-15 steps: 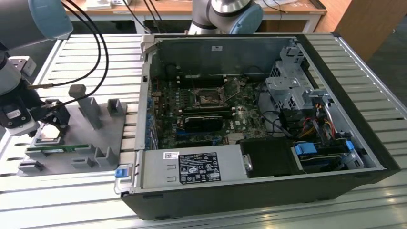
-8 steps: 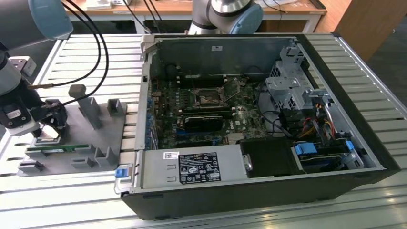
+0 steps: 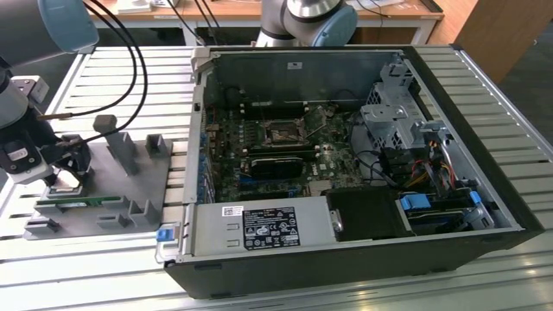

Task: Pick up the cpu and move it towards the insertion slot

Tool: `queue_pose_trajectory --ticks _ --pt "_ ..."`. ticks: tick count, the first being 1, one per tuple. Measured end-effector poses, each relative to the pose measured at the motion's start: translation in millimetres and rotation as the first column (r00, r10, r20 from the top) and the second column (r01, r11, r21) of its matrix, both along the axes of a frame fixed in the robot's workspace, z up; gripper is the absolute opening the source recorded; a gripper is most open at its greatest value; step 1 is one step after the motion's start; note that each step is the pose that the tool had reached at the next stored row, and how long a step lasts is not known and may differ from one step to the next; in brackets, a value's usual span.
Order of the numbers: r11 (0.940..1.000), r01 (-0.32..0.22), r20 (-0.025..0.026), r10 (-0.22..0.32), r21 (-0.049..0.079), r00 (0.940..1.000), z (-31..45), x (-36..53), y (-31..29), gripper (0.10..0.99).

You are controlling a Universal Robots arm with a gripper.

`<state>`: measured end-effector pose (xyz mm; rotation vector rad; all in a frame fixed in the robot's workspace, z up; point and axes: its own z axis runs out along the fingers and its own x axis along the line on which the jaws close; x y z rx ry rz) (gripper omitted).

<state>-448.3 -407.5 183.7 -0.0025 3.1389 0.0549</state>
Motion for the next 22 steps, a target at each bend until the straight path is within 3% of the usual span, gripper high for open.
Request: queue_pose_trajectory --ticks 2,10,22 --pt "1.0 0.0 -0.0003 0.0 0.0 1.0 0.2 0.0 0.0 0.537" --pt "1.0 0.0 -0.0004 0.0 0.0 1.0 1.8 0.0 0.0 0.537" --pt "1.0 0.0 -0.0001 0.0 0.0 1.0 14.0 0.0 0.0 0.537"
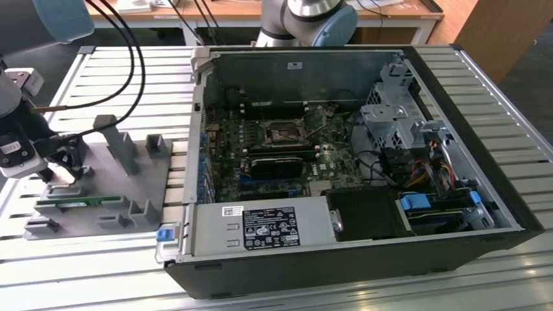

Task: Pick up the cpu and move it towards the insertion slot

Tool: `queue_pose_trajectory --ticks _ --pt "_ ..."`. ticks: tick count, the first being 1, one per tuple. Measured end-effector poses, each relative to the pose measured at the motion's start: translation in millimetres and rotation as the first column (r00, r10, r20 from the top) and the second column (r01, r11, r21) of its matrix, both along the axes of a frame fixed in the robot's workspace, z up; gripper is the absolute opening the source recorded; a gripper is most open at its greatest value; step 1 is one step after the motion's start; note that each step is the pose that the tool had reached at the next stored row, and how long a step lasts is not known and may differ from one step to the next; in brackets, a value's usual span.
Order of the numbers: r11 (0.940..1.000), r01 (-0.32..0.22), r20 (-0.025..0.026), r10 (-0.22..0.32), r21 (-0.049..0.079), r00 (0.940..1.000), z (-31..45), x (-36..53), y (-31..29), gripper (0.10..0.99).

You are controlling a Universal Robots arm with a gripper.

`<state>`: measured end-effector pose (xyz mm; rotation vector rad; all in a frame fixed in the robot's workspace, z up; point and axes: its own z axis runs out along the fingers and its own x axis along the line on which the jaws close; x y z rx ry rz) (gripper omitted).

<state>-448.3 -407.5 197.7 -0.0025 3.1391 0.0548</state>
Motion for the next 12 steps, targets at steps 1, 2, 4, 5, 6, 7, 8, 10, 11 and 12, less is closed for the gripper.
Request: queue_pose_trajectory --ticks 1,2,4,5,6,7,8,10,11,12 --pt "1.0 0.0 0.0 0.0 0.0 1.0 0.7 0.0 0.0 0.537" --pt "1.0 0.0 0.0 0.0 0.0 1.0 1.4 0.0 0.0 0.537" --pt "1.0 0.0 0.0003 0.0 0.0 1.0 2.1 0.0 0.0 0.537" --pt "1.0 0.0 0.0 0.0 0.0 1.0 2.5 0.0 0.0 0.537" --pt "1.0 0.0 0.0001 0.0 0.0 1.0 2.5 0.0 0.0 0.537" --pt "1.0 0.0 0.0002 0.0 0.0 1.0 2.5 0.0 0.0 0.537" --pt "1.0 0.0 0.0001 0.0 0.0 1.0 2.7 0.0 0.0 0.537" --pt "1.0 0.0 -0.0003 0.0 0.0 1.0 3.9 0.0 0.0 0.537" --pt "1.0 0.0 -0.0001 0.0 0.0 1.0 4.3 0.0 0.0 0.537" --pt "1.0 0.0 0.0 0.0 0.0 1.0 4.8 0.0 0.0 0.537"
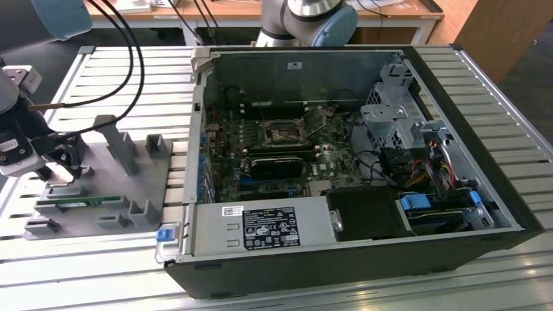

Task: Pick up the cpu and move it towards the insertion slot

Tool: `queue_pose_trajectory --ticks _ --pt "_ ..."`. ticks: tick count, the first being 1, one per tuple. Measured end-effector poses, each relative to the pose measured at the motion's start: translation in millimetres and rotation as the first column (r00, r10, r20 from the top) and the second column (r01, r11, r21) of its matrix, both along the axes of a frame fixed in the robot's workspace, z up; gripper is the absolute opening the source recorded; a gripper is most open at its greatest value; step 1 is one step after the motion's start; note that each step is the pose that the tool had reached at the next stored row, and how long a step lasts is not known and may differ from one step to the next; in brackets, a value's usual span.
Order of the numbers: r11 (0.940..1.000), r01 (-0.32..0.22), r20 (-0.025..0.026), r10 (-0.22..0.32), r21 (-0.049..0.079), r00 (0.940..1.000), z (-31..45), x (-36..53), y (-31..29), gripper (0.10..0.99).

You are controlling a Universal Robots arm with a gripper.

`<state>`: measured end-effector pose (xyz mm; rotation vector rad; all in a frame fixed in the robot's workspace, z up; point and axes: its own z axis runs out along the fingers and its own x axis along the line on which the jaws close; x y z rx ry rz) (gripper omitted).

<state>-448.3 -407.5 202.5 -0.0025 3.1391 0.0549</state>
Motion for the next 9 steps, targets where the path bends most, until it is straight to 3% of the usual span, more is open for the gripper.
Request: queue_pose_trajectory --ticks 9 --pt "1.0 0.0 0.0001 0.0 0.0 1.0 9.3 0.0 0.0 0.537"
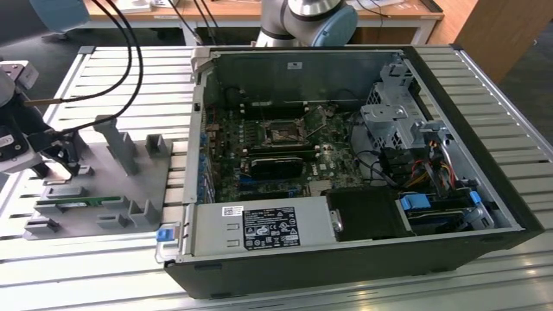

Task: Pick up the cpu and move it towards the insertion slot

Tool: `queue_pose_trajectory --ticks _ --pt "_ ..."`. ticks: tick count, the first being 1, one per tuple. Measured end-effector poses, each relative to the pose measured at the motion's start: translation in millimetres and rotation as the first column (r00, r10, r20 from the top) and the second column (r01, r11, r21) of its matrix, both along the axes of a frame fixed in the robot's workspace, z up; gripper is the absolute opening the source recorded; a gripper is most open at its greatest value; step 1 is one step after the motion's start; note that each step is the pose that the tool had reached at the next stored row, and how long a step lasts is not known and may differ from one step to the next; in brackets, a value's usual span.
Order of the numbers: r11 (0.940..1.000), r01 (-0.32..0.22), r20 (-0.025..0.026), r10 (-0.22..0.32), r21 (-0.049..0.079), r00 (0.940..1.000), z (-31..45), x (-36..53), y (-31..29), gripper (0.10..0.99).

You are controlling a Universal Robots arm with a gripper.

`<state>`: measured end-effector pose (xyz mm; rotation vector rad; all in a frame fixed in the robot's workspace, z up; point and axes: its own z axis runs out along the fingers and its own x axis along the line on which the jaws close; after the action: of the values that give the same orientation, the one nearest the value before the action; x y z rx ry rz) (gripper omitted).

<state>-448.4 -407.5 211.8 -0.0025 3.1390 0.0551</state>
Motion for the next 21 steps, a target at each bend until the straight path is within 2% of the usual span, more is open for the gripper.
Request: queue_pose_trajectory --ticks 21 --pt "1.0 0.0 0.0 0.0 0.0 1.0 17.9 0.0 0.0 0.537"
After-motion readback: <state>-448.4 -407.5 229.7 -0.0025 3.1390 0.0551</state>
